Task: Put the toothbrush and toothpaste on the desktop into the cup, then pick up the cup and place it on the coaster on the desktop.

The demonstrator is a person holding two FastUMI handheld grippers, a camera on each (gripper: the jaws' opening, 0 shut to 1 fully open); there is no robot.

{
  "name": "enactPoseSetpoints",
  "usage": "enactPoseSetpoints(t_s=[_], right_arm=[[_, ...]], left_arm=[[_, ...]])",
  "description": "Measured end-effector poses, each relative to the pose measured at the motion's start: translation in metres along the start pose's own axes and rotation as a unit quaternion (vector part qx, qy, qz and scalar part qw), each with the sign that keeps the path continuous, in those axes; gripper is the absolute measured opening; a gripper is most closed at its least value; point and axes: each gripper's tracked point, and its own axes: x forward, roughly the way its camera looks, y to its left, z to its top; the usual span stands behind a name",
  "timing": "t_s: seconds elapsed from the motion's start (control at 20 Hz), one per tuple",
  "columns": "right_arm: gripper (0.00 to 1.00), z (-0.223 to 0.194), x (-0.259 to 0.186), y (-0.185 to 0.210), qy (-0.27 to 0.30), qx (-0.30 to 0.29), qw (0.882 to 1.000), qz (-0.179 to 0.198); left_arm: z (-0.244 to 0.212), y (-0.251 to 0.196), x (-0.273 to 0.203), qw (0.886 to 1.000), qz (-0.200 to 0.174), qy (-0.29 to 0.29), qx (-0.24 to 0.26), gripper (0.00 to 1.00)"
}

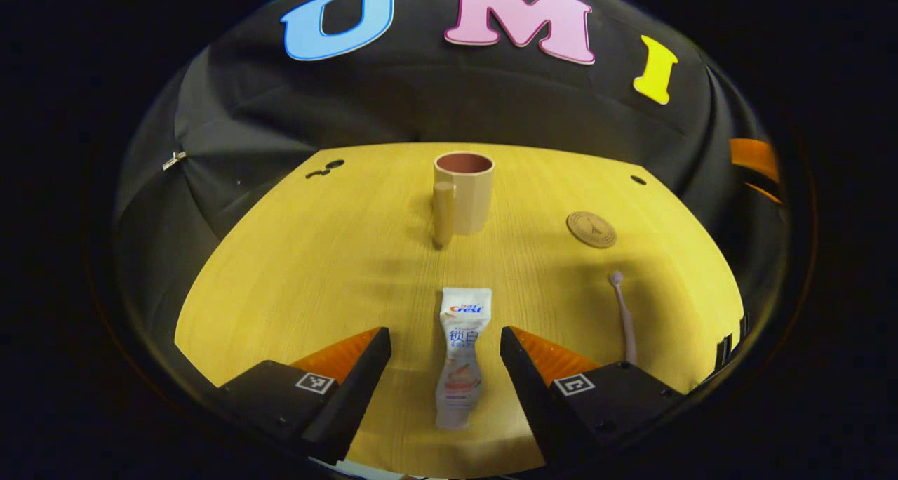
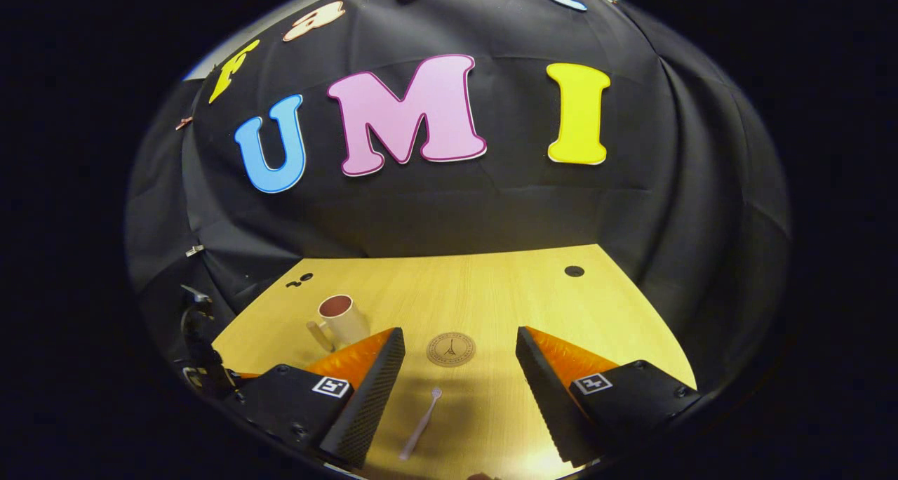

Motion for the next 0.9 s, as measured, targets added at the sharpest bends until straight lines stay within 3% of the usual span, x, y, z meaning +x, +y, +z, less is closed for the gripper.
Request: enactPoseSetpoints(t_s=[0.3,0.5,0.8,0.9], right_arm=[[0.98,-0.011,0.012,0.000,0.024,0.008,1.000,0.011],[0.98,-0.018,0.014,0.002,0.040,0.015,0.999,0.018],[0.98,-0.046,0.014,0.001,0.077,0.027,0.997,0.002],[0.99,-0.065,0.011,0.003,0.098,0.023,0.995,-0.001]], left_arm=[[-0.018,-0.004,0.024,0.998,-0.002,0.056,0.010,0.96],[-0.029,-0.009,0.031,0.996,-0.001,0.085,0.028,0.90],[-0.033,-0.015,0.035,0.994,-0.027,0.098,0.027,0.64],[-0.032,-0.018,0.035,0.994,-0.031,0.103,0.033,0.48]])
